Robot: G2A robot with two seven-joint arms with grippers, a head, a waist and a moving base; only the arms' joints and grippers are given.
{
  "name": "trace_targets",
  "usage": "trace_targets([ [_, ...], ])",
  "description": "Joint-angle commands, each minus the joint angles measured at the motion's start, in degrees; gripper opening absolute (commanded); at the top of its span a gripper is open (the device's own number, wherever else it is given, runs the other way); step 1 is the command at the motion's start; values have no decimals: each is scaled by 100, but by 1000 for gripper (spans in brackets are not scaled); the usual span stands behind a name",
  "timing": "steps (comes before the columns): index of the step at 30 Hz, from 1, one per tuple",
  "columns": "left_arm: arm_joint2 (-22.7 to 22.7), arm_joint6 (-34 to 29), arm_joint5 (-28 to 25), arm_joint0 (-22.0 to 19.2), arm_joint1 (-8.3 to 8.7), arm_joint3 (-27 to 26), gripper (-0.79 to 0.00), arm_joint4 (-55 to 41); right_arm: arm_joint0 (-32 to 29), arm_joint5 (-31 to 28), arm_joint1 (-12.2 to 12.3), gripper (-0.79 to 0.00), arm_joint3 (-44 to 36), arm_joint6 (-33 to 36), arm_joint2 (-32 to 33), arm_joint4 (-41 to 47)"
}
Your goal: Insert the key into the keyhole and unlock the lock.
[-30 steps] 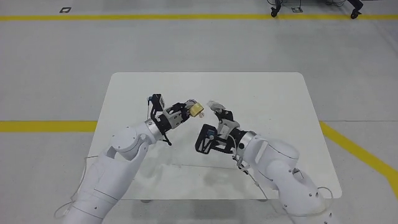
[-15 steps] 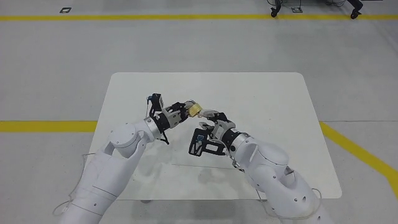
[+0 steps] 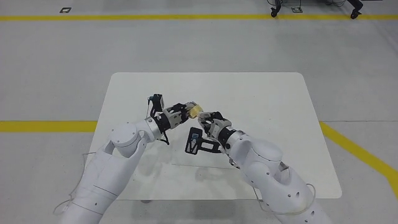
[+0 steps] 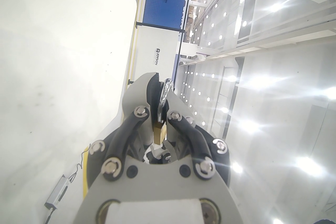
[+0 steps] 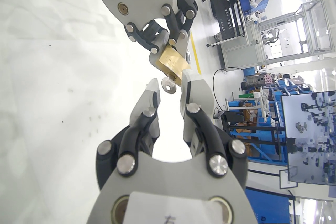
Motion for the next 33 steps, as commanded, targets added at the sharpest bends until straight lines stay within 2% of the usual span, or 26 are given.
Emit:
trace_targets([
  [1, -17, 2, -11, -6, -1, 18, -785, 6, 12, 1, -13, -785, 32, 2, -15, 1],
  [11, -32, -32, -78, 2, -8, 14, -785, 96, -26, 54, -60, -785, 155, -26, 108, 317],
  [14, -46, -47, -176, 8, -7, -6, -785, 148, -61, 120, -86, -785, 238, -76, 242, 814],
  [22, -151, -41, -897, 192, 10, -258, -785, 335, -169, 228, -127, -785, 542, -391, 698, 2350],
  [33, -281, -113, -1252, 284, 38, -378, -785, 554, -304, -355, -82, -785, 825, -813, 1229, 3796],
])
